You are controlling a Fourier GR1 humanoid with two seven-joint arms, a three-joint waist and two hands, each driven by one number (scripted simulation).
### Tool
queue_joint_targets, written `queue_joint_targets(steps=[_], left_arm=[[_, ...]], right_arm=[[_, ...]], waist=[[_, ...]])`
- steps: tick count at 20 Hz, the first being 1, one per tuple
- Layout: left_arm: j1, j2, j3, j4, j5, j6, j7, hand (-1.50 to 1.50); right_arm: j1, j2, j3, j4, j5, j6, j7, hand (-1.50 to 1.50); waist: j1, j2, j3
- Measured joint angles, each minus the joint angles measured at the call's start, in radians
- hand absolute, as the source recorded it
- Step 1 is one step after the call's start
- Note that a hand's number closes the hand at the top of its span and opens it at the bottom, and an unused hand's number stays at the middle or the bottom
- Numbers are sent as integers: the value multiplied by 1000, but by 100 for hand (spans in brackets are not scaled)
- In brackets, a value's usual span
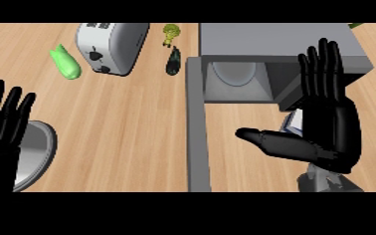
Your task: Pick up the milk, place it into the microwave and close the microwave
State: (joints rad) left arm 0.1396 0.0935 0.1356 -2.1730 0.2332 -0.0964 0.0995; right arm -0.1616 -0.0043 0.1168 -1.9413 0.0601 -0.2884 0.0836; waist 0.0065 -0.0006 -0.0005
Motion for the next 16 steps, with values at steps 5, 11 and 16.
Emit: queue_joint_targets(steps=[5, 11, 16], left_arm=[[57, -11, 15, -26, 27, -31, -14, -150], [138, -16, 51, -55, 64, -91, -44, -150], [174, -25, 83, -52, 86, -136, -77, -150]], right_arm=[[8, 0, -14, 36, 44, -57, -29, -150], [60, -4, -38, 58, 73, -94, -59, -150], [39, -7, -91, 151, 44, -110, -101, -150]], waist=[[-1, 0, 0], [-2, -1, 0], [-1, 0, 1]])
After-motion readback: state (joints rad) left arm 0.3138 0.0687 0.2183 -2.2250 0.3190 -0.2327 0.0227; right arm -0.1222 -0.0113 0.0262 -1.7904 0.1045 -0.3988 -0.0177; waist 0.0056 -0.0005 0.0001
